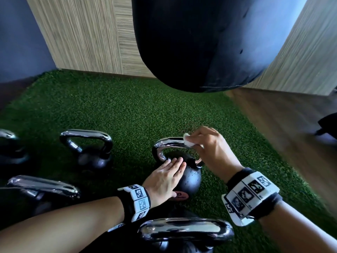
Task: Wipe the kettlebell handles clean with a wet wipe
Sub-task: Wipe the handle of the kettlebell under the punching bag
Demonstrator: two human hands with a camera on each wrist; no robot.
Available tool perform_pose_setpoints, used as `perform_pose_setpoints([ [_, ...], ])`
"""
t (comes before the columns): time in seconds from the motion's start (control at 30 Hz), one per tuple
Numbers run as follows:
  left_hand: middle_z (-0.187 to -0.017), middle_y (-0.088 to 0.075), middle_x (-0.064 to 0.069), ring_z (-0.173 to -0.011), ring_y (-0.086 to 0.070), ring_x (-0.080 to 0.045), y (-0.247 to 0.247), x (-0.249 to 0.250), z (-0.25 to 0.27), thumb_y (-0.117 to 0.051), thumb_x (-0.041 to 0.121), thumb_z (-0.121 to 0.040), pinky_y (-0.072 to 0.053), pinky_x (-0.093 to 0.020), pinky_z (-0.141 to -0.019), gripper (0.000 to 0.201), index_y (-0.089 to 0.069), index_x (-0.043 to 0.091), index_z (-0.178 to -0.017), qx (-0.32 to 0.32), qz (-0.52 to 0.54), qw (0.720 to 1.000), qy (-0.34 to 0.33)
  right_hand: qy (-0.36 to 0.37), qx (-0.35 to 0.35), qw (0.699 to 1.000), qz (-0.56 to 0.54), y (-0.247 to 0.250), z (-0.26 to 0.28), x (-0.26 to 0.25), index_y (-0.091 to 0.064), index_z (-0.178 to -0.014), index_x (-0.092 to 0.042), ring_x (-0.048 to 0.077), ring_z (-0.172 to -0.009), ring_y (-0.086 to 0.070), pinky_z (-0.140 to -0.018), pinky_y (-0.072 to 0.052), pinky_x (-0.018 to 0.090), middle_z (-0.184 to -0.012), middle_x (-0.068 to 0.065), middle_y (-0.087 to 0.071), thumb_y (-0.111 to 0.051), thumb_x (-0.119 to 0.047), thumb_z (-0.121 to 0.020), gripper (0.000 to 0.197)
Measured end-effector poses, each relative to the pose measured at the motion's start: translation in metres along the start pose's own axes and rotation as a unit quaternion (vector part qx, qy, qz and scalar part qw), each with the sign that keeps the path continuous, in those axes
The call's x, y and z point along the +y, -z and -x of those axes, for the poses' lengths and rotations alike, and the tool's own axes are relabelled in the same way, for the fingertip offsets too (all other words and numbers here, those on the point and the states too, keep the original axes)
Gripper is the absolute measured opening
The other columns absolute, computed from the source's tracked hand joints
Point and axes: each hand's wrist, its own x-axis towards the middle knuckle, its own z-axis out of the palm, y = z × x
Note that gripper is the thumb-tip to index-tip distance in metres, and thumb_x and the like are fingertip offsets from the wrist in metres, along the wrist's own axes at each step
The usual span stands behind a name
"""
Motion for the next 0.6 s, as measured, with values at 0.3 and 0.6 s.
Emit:
perform_pose_setpoints([
  [0.3, -0.169, -0.013, -0.02, -0.155, -0.025, -0.032, 0.0, -0.001, 0.0, -0.081, 0.048, -0.079, -0.002, -0.035, -0.124, 0.114, -0.015, 0.004, -0.161, 0.023, -0.004, 1.0, -0.009, -0.095, -0.039, 0.994, 0.03, 0.014, -0.004, -0.014, -0.077, -0.109, -0.009, 0.014, -0.077, -0.072, -0.071, -0.062, 0.025, -0.101, 0.008, -0.076, -0.073, -0.009, -0.091, 0.019],
  [0.6, -0.17, -0.008, -0.017, -0.157, -0.02, -0.029, 0.004, 0.0, 0.001, -0.082, 0.042, -0.081, 0.004, -0.032, -0.123, 0.114, -0.011, 0.007, -0.162, 0.021, 0.029, 0.999, 0.001, -0.245, -0.086, 0.965, 0.023, 0.025, -0.012, 0.018, -0.08, -0.1, -0.013, 0.003, -0.065, -0.066, -0.045, -0.042, -0.001, -0.092, 0.002, -0.078, -0.087, -0.016, -0.077, 0.025],
])
